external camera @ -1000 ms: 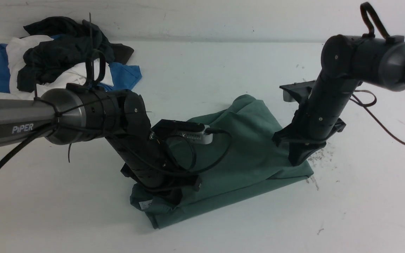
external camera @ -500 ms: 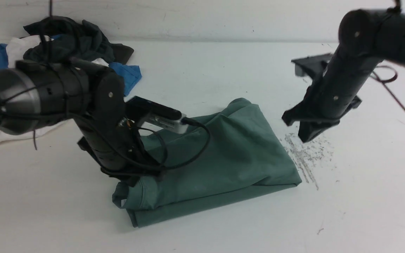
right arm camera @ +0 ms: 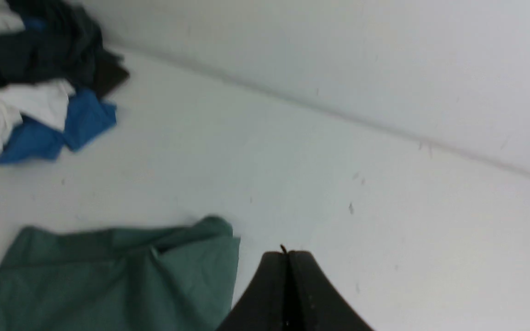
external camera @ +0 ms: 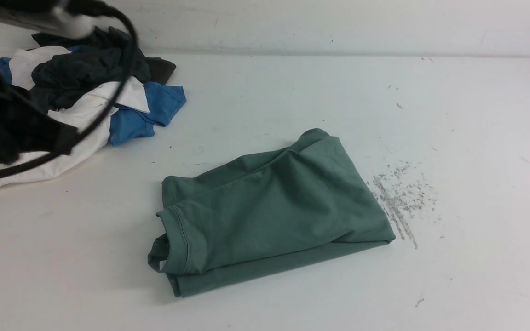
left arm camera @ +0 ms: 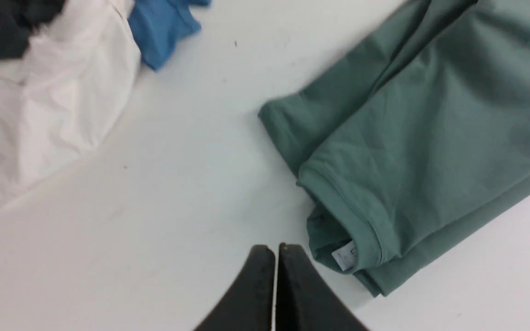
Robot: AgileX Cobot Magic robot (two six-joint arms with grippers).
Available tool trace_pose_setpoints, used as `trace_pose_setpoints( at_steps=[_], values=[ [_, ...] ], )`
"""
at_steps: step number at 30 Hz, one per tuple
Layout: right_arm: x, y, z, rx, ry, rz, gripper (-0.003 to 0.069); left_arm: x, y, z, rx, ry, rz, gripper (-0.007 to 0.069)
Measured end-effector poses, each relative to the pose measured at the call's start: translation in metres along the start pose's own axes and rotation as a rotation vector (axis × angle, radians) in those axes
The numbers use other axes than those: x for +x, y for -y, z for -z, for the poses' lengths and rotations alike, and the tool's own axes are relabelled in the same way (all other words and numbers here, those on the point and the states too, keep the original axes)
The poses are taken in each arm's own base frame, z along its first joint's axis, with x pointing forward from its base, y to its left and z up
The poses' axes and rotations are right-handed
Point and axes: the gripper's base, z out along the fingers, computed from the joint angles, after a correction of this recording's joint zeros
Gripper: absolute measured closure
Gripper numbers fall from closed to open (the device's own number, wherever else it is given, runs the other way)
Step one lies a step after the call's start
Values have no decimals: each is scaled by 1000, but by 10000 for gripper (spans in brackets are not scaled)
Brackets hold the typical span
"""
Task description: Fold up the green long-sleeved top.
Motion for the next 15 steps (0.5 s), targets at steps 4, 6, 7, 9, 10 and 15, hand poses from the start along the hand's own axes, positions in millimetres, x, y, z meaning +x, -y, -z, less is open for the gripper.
trace_pose_setpoints(
  at_steps=[4, 6, 7, 9, 10, 15],
  values=[
    [31, -3, 32, 24, 135, 10, 673, 11, -3, 42, 3, 129, 20, 628],
    [69, -7, 46, 39, 233, 13, 673, 27, -5, 69, 9, 228, 46, 628],
    [88, -9, 49, 43, 284, -1, 673, 36, -6, 78, 12, 269, 56, 628],
    [115, -12, 56, 42, 390, -43, 673, 48, -6, 83, 16, 313, 64, 628],
    [125, -14, 61, 41, 452, -63, 673, 55, -7, 86, 18, 338, 66, 628],
    [171, -20, 87, 47, 854, -73, 673, 87, -6, 72, 25, 365, 66, 628]
  ],
)
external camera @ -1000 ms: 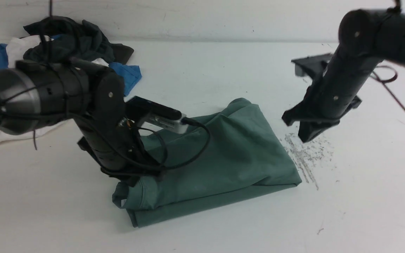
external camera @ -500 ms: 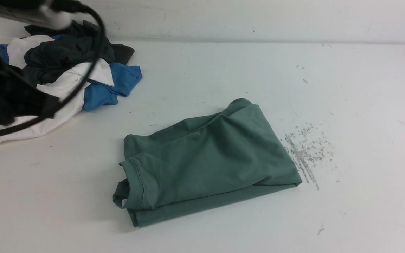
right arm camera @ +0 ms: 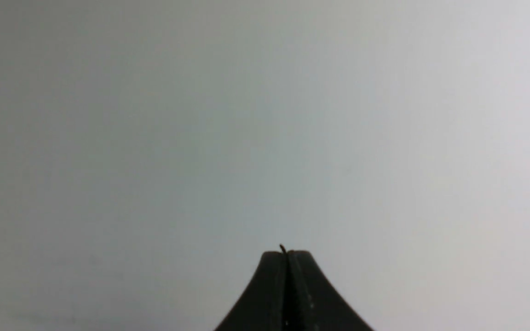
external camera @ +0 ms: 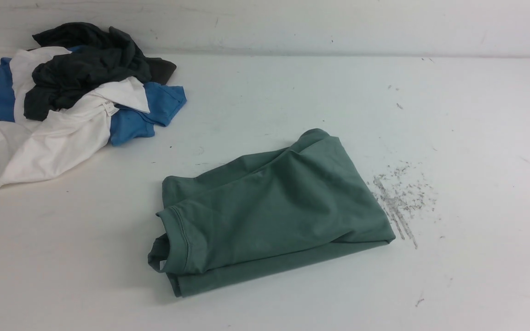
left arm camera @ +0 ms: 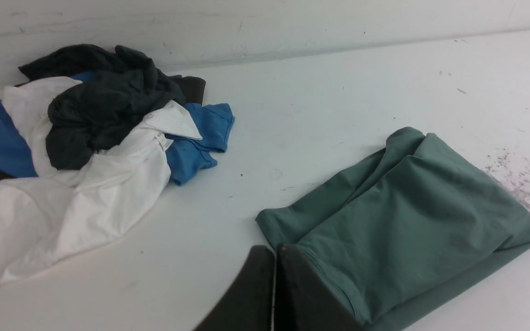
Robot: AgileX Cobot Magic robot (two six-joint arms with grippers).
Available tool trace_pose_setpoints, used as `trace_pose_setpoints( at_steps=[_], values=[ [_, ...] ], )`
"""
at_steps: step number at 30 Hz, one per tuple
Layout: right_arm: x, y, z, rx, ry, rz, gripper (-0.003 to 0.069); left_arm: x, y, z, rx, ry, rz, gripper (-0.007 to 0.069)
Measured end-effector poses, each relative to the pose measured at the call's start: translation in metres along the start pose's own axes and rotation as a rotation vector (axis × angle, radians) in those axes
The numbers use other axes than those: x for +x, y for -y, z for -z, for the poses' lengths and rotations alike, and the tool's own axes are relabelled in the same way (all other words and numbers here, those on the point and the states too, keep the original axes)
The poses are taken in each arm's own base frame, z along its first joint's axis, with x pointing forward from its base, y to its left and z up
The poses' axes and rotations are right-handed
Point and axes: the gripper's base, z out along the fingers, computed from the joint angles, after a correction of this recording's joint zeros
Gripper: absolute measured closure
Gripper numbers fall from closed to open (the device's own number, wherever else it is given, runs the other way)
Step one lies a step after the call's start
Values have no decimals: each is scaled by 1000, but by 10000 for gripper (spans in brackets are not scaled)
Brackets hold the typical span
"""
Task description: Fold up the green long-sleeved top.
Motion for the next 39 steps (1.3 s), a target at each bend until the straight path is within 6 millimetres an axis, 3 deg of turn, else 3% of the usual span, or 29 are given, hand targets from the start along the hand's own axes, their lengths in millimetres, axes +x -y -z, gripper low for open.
trace_pose_setpoints(
  at_steps=[3, 7, 39],
  values=[
    [-4, -1, 21, -6, 163, 17, 673, 17, 0, -9, 1, -38, 28, 628],
    [-12, -2, 30, -8, 249, 30, 673, 32, 0, -22, 0, -77, 46, 628],
    [-12, -2, 30, -7, 243, 42, 673, 36, 0, -24, 4, -75, 47, 628]
  ],
)
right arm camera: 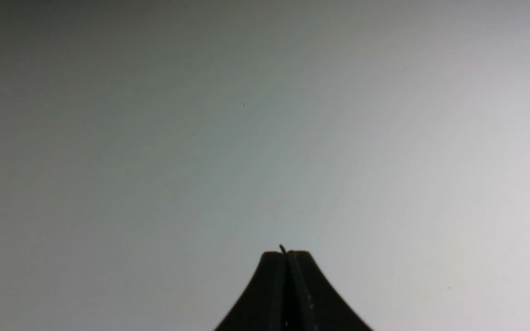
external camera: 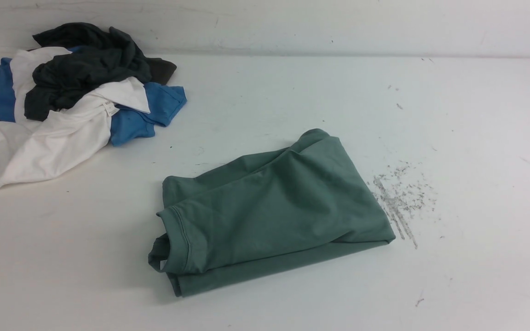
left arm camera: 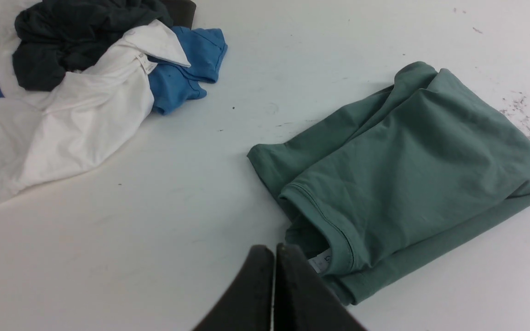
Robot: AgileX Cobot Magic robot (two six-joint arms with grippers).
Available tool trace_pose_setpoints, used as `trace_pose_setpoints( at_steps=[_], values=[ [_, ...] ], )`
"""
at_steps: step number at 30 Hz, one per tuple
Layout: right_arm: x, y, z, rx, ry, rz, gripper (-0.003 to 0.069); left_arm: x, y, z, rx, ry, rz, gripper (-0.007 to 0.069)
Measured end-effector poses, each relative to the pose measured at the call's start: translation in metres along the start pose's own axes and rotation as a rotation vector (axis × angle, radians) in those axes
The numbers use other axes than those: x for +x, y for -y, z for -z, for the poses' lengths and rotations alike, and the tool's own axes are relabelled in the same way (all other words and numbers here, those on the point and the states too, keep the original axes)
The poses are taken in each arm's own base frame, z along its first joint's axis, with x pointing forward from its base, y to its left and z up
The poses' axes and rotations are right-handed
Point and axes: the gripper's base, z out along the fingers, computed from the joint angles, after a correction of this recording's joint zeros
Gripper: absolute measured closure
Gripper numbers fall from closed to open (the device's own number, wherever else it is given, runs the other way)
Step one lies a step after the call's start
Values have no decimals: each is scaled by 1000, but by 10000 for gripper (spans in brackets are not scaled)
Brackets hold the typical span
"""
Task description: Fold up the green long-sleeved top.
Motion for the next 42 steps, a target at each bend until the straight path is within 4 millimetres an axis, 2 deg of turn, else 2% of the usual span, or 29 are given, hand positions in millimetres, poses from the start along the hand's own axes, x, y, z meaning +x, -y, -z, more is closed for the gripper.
trace_pose_setpoints(
  at_steps=[4, 6, 7, 8, 9, 10, 12, 13, 14, 16, 20, 42],
  values=[
    [0, 0, 0, 0, 0, 2, 673, 15, -4, 1, -24, 111, -27, 628],
    [0, 0, 0, 0, 0, 2, 673, 40, -9, -2, -80, 195, -15, 628],
    [0, 0, 0, 0, 0, 2, 673, 44, -10, -1, -85, 201, -9, 628],
    [0, 0, 0, 0, 0, 2, 673, 65, -14, -9, -129, 223, -2, 628],
    [0, 0, 0, 0, 0, 2, 673, 71, -15, -12, -140, 227, -2, 628],
    [0, 0, 0, 0, 0, 2, 673, 95, -19, -20, -181, 245, -11, 628],
    [0, 0, 0, 0, 0, 2, 673, 122, -22, -31, -216, 268, -22, 628],
    [0, 0, 0, 0, 0, 2, 673, 124, -23, -32, -218, 269, -22, 628],
    [0, 0, 0, 0, 0, 2, 673, 143, -25, -41, -227, 260, -23, 628],
    [0, 0, 0, 0, -1, 4, 673, 160, -27, -52, -229, 235, -22, 628],
    [0, 0, 0, 1, 0, 4, 673, 172, -28, -56, -222, 166, -16, 628],
    [0, 0, 1, 4, 0, 7, 673, 172, -27, -56, -216, 162, -18, 628]
  ],
)
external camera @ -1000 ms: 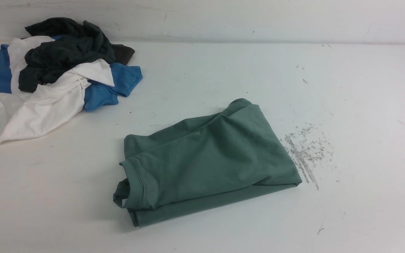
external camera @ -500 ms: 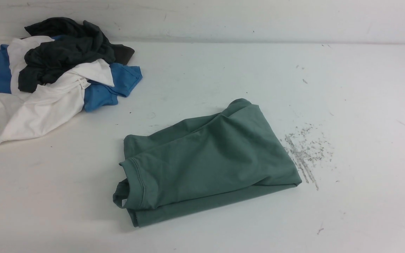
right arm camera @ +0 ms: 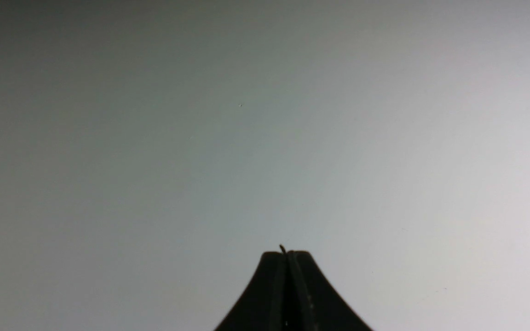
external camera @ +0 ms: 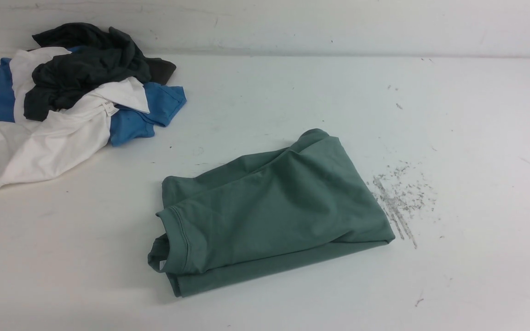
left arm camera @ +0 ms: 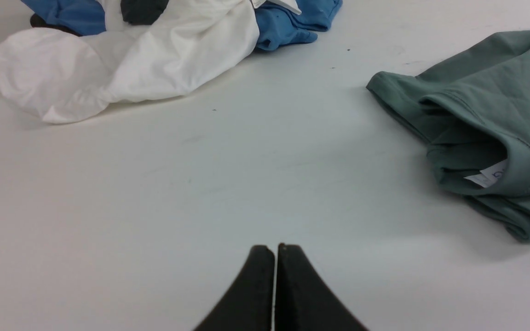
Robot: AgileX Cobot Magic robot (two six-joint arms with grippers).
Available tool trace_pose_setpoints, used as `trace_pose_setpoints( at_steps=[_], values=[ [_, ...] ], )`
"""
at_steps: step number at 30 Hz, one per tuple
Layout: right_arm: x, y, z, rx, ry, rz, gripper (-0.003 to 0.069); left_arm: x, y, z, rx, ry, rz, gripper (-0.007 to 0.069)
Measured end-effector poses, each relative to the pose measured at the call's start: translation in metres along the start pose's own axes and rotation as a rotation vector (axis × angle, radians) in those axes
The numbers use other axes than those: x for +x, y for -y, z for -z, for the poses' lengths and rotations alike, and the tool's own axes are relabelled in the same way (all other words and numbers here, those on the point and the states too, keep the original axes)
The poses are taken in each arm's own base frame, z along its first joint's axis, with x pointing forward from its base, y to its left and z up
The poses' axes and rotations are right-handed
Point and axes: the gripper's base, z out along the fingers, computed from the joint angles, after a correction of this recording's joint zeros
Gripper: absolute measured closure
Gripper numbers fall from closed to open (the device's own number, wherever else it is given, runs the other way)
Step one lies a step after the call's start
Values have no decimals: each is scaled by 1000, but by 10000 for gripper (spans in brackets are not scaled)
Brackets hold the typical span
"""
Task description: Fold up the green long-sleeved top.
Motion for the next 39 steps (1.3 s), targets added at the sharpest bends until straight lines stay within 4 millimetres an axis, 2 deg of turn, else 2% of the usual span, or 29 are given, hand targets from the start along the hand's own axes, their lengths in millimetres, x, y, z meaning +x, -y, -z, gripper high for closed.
trace_pose_setpoints(
  at_steps=[5, 12, 18, 19, 20, 23, 24, 26, 28, 29, 31, 33, 34, 35, 36, 37, 39],
  values=[
    [0, 0, 0, 0, 0, 5, 673, 0, 0, 0, 0, 0, 0, 628],
    [-4, -3, 0, -25, 51, 199, 673, 0, 0, 0, 0, 0, 0, 628],
    [2, 1, 0, 16, -8, 101, 673, 0, 0, 0, 0, 0, 0, 628],
    [11, 3, 0, 34, -75, 43, 673, 0, 0, 0, 0, 0, 0, 628],
    [13, 3, 0, 34, -94, 40, 673, 0, 0, 0, 0, 0, 0, 628],
    [39, 1, 4, 22, -279, 5, 673, 0, 0, 0, 1, 0, 0, 628],
    [40, 1, 5, 20, -288, 4, 673, 0, 0, 0, 1, 0, 0, 628],
    [63, -2, 13, -5, -459, -2, 673, 0, 0, 0, 0, 0, 0, 628],
    [74, -4, 18, -16, -530, 0, 673, 0, 0, 0, 1, 0, 0, 628],
    [91, -6, 27, -31, -625, 7, 673, 0, 0, 0, 1, 0, 0, 628],
    [100, -6, 33, -37, -670, 12, 673, 0, 0, 0, 1, 1, 0, 628],
    [139, -8, 61, -15, -832, 41, 673, 0, 0, 0, 1, 1, 0, 628],
    [138, -8, 61, -15, -832, 42, 673, 0, 0, 0, 1, 1, 0, 628],
    [156, -6, 77, 31, -903, 57, 673, 0, 0, 0, 0, 1, 0, 628],
    [165, -5, 86, 70, -958, 65, 673, 0, 0, 0, 1, -1, 0, 628],
    [170, -3, 93, 124, -1003, 65, 673, 0, 0, 0, 1, -1, 0, 628],
    [170, 1, 94, 199, -1001, 76, 673, 0, 0, 0, 0, -1, 0, 628]
  ],
)
